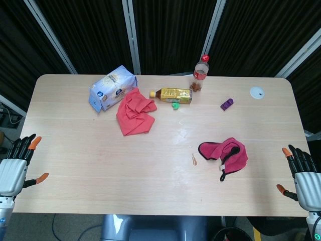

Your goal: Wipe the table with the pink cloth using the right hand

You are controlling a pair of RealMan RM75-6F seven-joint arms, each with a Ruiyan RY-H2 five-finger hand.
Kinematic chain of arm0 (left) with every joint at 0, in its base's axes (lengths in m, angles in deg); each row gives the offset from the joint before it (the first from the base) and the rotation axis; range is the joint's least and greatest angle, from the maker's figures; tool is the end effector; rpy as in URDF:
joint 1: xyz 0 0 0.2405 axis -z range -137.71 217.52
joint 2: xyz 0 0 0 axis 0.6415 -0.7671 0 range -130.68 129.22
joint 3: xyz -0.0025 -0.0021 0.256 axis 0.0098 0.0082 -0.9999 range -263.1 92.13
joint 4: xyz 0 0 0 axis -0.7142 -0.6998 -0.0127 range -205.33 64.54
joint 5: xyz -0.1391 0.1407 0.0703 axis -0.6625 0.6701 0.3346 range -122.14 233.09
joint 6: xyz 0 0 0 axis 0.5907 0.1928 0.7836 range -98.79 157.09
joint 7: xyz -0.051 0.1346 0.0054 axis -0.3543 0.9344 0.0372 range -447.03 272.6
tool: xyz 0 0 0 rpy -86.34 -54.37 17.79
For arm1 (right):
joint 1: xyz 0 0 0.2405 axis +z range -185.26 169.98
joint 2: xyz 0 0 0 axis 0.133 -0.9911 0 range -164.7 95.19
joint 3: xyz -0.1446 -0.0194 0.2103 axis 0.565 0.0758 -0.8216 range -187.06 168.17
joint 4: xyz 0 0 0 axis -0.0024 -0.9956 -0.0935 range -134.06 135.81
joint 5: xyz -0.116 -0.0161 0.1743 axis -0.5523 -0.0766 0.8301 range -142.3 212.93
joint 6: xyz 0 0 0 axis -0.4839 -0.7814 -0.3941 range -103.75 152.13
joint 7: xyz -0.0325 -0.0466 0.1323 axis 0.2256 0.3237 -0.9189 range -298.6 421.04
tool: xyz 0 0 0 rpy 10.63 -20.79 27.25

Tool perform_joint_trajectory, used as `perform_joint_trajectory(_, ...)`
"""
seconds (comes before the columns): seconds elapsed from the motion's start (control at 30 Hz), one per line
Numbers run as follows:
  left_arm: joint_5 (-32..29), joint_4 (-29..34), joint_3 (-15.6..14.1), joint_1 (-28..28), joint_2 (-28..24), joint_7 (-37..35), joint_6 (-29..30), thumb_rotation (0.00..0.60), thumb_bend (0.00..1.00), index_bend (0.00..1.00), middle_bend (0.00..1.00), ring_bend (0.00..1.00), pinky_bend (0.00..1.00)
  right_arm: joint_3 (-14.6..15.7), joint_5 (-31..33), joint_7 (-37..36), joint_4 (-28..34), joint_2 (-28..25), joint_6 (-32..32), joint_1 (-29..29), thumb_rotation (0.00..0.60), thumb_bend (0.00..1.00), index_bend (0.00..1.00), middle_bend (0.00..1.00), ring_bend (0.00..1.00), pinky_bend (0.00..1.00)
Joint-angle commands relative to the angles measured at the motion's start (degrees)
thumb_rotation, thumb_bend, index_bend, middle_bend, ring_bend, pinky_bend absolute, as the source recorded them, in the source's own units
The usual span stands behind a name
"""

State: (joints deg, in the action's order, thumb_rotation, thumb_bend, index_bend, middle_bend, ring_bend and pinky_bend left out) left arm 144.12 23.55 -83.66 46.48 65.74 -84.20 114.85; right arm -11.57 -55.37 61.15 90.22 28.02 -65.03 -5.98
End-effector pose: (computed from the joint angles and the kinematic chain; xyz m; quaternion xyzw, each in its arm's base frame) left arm -0.2908 0.1851 0.1402 -0.6134 -0.3748 -0.4087 0.5623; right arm -0.3181 -0.1610 0.1743 0.6098 -0.3471 0.3831 0.6008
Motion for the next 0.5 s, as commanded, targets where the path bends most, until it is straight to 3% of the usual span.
perform_joint_trajectory(0.03,0.0,0.0,0.0,0.0,0.0,0.0,0.0,0.6,0.0,0.01,0.0,0.0,0.0,0.0,0.0,0.0,0.0,0.0,-0.1,-0.1,0.6,0.0,0.0,0.0,0.0,0.09)
perform_joint_trajectory(0.5,0.3,-0.1,0.0,0.0,0.1,0.0,0.1,0.6,0.0,0.01,0.0,0.0,0.0,-0.5,1.7,0.8,2.3,0.7,3.2,1.5,0.6,0.0,0.0,0.0,0.0,0.09)
